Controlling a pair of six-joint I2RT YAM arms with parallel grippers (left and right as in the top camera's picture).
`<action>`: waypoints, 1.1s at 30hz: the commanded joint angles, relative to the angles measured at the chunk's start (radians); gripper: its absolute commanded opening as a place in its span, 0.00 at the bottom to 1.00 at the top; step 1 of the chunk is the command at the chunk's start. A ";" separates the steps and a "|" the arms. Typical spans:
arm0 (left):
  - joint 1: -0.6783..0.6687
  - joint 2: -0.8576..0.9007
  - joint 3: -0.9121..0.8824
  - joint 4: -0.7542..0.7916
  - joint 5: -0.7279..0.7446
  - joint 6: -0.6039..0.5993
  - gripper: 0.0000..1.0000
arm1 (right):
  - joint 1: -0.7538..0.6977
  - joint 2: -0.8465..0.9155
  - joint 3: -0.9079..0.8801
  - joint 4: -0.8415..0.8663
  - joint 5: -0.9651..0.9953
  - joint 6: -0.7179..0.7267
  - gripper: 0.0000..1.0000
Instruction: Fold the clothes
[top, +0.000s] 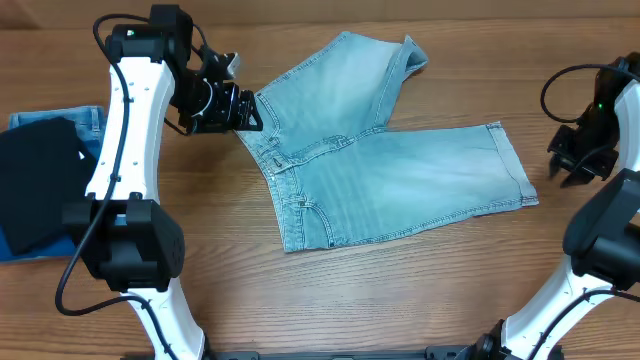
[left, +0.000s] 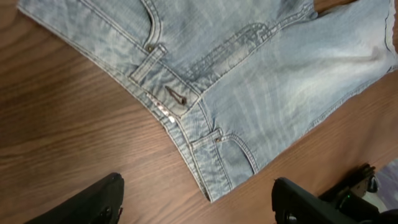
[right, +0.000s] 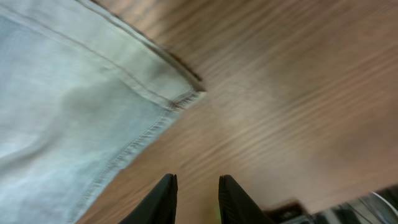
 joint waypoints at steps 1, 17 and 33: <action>0.000 0.003 0.006 0.025 0.005 -0.012 0.76 | 0.021 -0.018 -0.002 0.037 -0.180 -0.080 0.27; -0.174 0.011 -0.391 0.479 0.001 -0.116 0.34 | 0.200 -0.018 -0.003 0.177 -0.294 -0.227 0.26; -0.178 0.021 -0.666 0.685 -0.065 -0.135 0.49 | 0.200 -0.018 -0.003 0.145 -0.291 -0.227 0.26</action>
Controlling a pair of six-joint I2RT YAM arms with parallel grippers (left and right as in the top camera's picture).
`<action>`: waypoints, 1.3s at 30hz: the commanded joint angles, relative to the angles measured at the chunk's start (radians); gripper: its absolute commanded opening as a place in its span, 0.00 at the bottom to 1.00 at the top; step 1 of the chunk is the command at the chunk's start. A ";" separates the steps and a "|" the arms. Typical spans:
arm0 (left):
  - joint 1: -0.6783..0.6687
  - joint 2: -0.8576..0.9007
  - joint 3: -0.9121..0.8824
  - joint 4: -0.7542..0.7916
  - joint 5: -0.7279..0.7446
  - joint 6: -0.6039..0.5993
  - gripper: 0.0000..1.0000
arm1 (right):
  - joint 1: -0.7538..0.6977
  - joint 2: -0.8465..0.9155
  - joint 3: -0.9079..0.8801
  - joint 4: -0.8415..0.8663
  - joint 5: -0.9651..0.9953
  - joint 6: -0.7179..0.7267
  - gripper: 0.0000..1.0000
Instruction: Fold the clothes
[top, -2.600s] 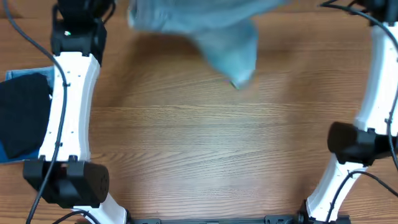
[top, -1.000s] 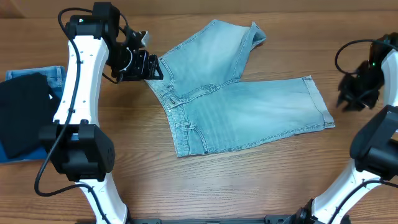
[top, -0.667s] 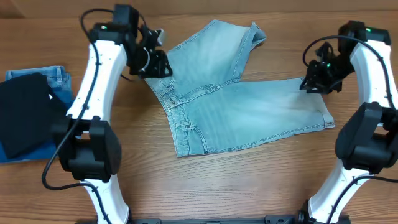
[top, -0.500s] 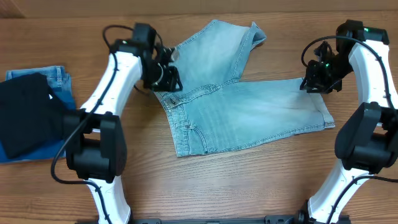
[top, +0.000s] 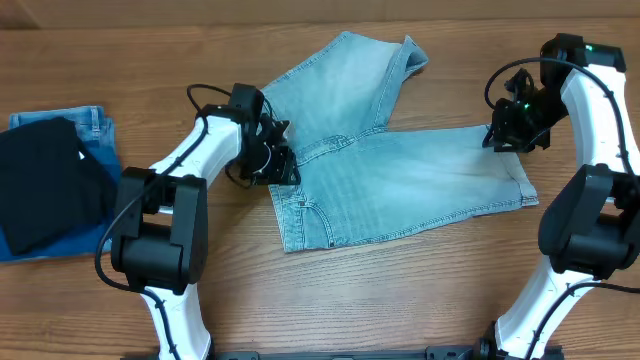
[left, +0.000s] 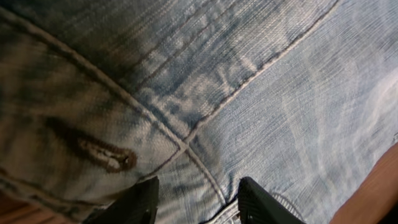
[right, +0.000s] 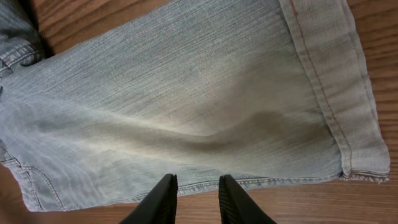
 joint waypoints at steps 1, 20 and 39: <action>0.012 0.010 -0.026 0.038 -0.106 -0.007 0.49 | -0.002 -0.018 0.000 -0.011 0.006 -0.004 0.26; 0.414 0.010 -0.026 0.022 0.071 -0.019 0.65 | 0.106 -0.018 0.000 0.163 -0.148 -0.016 0.67; 0.301 0.010 -0.026 0.004 -0.038 -0.024 0.65 | 0.365 0.273 0.000 0.855 -0.027 0.048 0.73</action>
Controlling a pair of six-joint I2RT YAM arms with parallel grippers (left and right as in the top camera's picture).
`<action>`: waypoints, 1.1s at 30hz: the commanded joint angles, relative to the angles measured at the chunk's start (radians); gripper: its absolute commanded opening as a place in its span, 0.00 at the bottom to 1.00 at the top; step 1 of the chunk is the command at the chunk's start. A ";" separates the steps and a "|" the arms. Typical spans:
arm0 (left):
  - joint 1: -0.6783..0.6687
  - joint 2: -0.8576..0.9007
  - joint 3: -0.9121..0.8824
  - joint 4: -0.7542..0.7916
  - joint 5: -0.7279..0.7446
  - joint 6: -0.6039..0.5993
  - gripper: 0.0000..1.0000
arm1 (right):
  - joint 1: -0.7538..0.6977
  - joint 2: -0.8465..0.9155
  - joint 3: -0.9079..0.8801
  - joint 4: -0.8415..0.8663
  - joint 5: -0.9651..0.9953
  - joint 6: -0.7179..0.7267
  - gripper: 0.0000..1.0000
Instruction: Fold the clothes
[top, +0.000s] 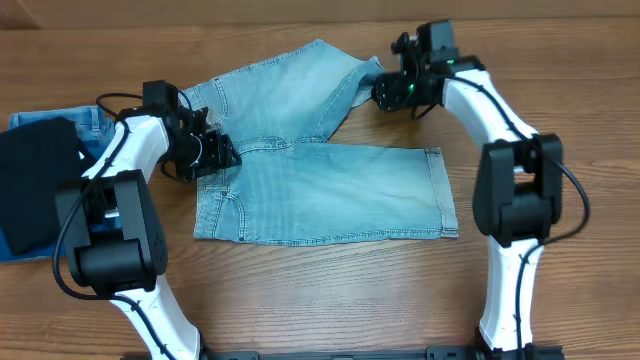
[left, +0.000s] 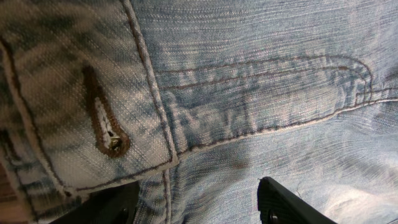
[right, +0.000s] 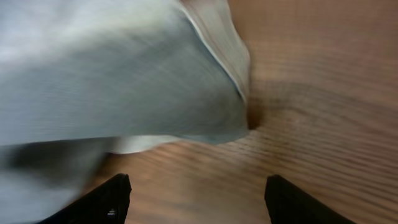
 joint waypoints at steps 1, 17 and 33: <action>-0.020 0.024 -0.021 -0.016 0.000 0.003 0.64 | -0.005 0.066 0.006 0.088 0.018 0.007 0.74; -0.020 0.024 -0.021 -0.005 -0.021 -0.008 0.64 | 0.020 0.094 0.006 0.271 0.002 0.008 0.11; -0.020 0.024 -0.021 -0.004 -0.022 -0.007 0.64 | -0.068 -0.030 0.201 0.040 0.871 0.008 0.45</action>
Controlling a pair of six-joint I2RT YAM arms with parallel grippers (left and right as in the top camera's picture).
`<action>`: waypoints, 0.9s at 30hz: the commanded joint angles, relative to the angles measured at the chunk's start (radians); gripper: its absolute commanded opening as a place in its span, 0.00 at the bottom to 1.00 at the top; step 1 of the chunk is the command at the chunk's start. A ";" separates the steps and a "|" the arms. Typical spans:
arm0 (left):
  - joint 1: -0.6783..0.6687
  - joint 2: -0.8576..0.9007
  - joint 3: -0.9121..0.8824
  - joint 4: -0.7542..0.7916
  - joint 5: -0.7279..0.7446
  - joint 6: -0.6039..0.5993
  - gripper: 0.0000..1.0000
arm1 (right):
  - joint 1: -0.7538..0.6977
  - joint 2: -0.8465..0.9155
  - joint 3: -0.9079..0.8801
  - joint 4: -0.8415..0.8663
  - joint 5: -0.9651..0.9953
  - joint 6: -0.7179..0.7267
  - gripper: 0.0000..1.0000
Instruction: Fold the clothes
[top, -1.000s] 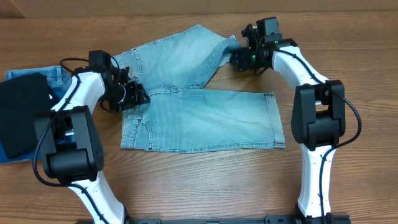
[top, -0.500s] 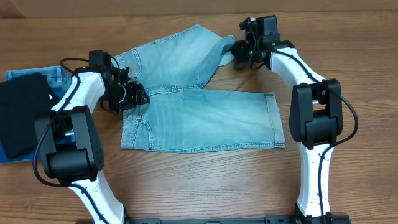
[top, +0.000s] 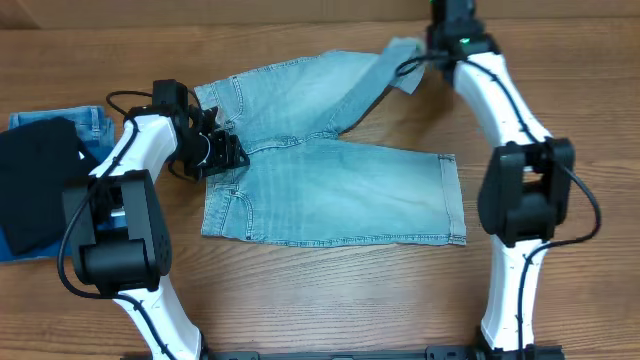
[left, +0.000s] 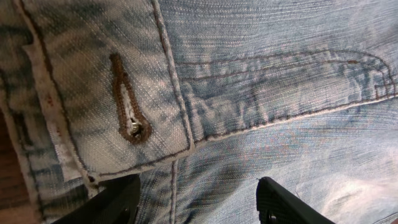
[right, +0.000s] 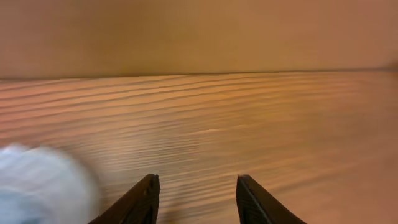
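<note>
Light-blue denim shorts (top: 330, 190) lie flat on the wooden table, waistband to the left. My left gripper (top: 222, 150) sits low on the waistband by the buttonhole (left: 127, 99). It (left: 196, 186) is open, with denim under its wide-spread fingers. The upper leg's hem (top: 403, 50) points toward the far right. My right gripper (top: 443, 28) hovers just beyond that hem at the table's far edge. In its wrist view the right gripper (right: 196, 183) is open over bare wood, with a pale blur of cloth (right: 37, 180) to its left.
A stack of folded clothes, a black garment (top: 40, 180) on blue denim (top: 90, 120), lies at the left edge. A tan wall (right: 199, 31) rises behind the table's far edge.
My right gripper went from the upper leg's hem to the far edge, its fingers closer together. The upper leg now stretches further right and back. The shorts shifted slightly right.
First my left gripper hung open beside the waistband and my right was shut beyond the lower leg. Then both were down on the shorts. Later the shorts lay further left and squarer, my right open at the upper leg. Now that leg is spread out.
</note>
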 joint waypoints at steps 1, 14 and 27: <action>0.010 0.024 -0.021 -0.010 -0.036 -0.006 0.64 | -0.019 -0.023 0.017 -0.052 0.064 0.006 0.47; 0.010 0.024 -0.021 -0.003 -0.036 -0.006 0.63 | 0.114 -0.086 0.018 -0.098 -0.616 0.081 0.68; 0.010 0.024 -0.021 0.001 -0.037 -0.006 0.63 | 0.145 0.157 0.016 -0.238 -0.433 0.112 0.66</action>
